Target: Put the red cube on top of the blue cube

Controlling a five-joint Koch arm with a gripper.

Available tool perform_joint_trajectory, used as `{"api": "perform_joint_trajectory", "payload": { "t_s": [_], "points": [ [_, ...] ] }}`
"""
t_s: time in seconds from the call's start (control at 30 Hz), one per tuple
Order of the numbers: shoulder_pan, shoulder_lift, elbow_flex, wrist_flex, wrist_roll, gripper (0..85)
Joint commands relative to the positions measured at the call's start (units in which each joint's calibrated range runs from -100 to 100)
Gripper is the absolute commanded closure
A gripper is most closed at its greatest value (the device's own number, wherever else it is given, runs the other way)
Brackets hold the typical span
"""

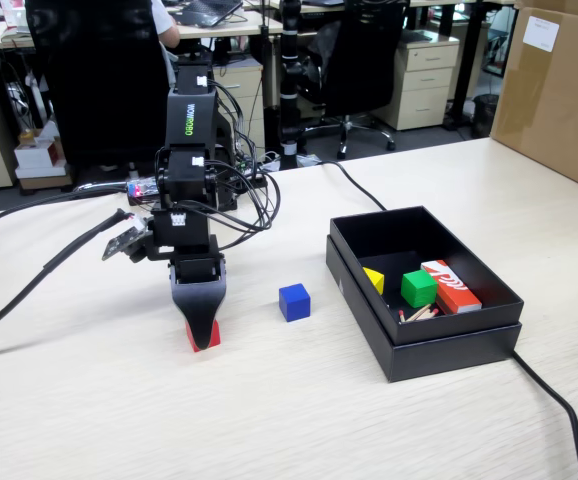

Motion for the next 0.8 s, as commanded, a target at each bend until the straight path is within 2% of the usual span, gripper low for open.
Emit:
{"api": "perform_joint_trajectory", "payload": {
  "t_s": [0.0, 0.1, 0.3, 0.37, 0.53, 0.77],
  "points": [
    [0.0, -0.9, 2.0, 1.5, -0.6, 44.8],
    [0.0, -0.7, 2.1, 1.5, -0.6, 54.0],
    [0.0, 0.0, 1.8, 1.5, -0.6, 56.8],
    [0.0, 0.0, 2.2, 1.5, -0.3, 69.2],
    [-0.2, 0.0, 2.4, 1.5, 0.0, 80.7],
    [-0.4, -4.3, 2.3, 1.5, 0.5, 82.1]
  ]
}}
